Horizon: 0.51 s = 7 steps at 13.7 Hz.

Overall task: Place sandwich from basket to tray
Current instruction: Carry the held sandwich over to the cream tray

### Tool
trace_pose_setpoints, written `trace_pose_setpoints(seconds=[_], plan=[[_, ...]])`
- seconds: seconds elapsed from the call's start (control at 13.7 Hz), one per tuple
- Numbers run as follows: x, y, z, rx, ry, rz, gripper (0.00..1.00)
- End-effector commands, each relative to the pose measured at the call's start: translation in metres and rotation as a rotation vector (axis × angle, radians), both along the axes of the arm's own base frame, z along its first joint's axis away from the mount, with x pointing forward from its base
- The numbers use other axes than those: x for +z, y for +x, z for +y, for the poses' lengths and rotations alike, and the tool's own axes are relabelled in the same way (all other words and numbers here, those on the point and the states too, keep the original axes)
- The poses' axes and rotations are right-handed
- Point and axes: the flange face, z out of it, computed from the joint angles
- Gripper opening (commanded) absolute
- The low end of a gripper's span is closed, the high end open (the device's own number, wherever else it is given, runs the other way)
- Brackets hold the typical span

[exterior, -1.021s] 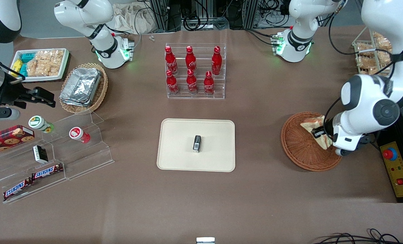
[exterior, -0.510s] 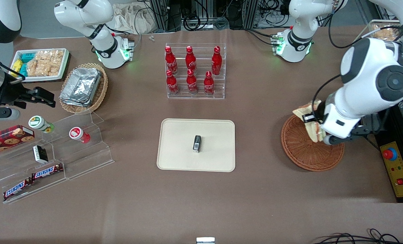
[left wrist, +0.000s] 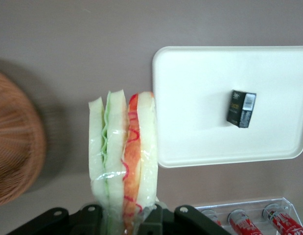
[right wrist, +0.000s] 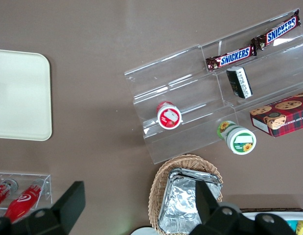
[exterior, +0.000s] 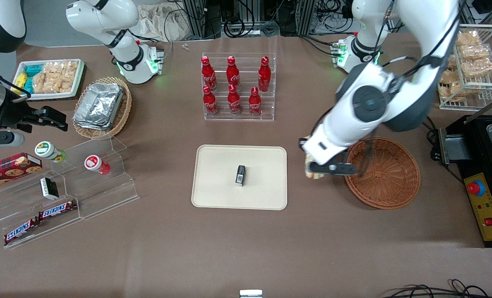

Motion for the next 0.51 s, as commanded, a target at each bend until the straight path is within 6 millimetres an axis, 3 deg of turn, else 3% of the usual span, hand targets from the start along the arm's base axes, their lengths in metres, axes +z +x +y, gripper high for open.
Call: trace_pose_setpoints(seconds=[0.0, 0.29, 0.44], plan=[[-0.052, 0.003, -0.038, -0.009, 0.012, -0.011, 0.0], [-0.122, -0.006, -0.073, -0.048, 0.027, -0.005, 0.0], [-0.154, -0.006, -0.077, -0.059, 0.024, 0.014, 0.0]])
